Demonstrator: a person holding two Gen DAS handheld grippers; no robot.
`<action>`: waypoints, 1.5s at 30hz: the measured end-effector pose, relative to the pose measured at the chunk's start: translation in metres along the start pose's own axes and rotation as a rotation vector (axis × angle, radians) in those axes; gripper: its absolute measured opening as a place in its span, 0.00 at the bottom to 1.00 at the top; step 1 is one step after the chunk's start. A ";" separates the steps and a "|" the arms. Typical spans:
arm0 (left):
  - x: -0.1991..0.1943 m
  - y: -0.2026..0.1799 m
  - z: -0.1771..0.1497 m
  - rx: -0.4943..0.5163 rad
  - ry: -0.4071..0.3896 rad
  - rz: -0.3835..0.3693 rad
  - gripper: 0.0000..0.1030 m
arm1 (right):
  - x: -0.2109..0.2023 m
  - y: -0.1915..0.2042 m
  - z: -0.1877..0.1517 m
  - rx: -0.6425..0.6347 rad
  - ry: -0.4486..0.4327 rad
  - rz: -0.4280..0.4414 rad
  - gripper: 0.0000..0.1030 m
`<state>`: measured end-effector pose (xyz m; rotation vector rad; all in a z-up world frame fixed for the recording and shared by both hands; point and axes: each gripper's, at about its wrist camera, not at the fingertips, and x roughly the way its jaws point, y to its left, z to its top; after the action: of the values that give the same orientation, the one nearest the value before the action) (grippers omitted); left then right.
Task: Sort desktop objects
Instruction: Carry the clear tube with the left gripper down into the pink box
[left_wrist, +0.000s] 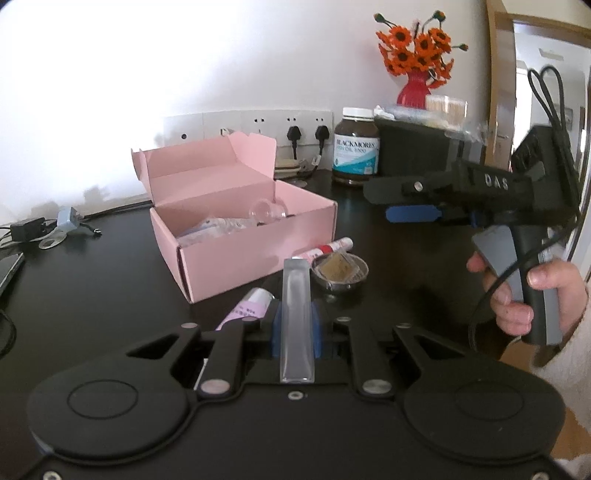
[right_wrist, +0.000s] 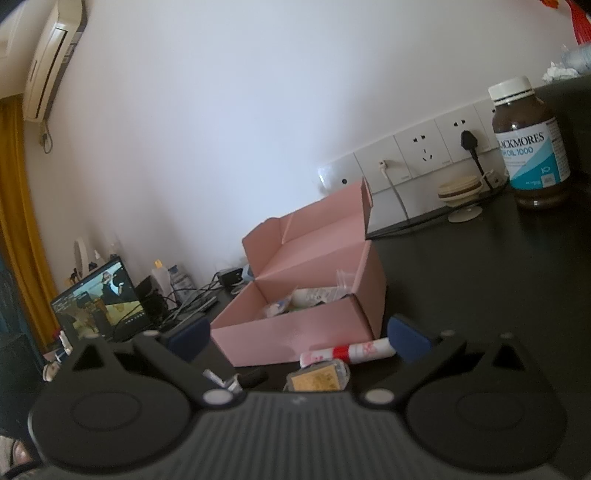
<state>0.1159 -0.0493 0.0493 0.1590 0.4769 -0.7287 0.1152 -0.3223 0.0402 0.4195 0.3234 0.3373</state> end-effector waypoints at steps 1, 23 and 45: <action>-0.001 0.001 0.001 -0.007 -0.006 0.003 0.16 | 0.000 0.000 0.000 0.000 0.000 0.000 0.99; 0.027 0.054 0.087 -0.070 -0.085 0.117 0.16 | 0.000 -0.007 0.001 0.044 -0.008 -0.039 0.99; 0.151 0.046 0.098 -0.069 0.101 0.102 0.16 | -0.001 -0.008 0.000 0.058 -0.011 -0.018 0.99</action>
<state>0.2797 -0.1354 0.0633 0.1545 0.5854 -0.6051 0.1166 -0.3301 0.0371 0.4749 0.3268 0.3081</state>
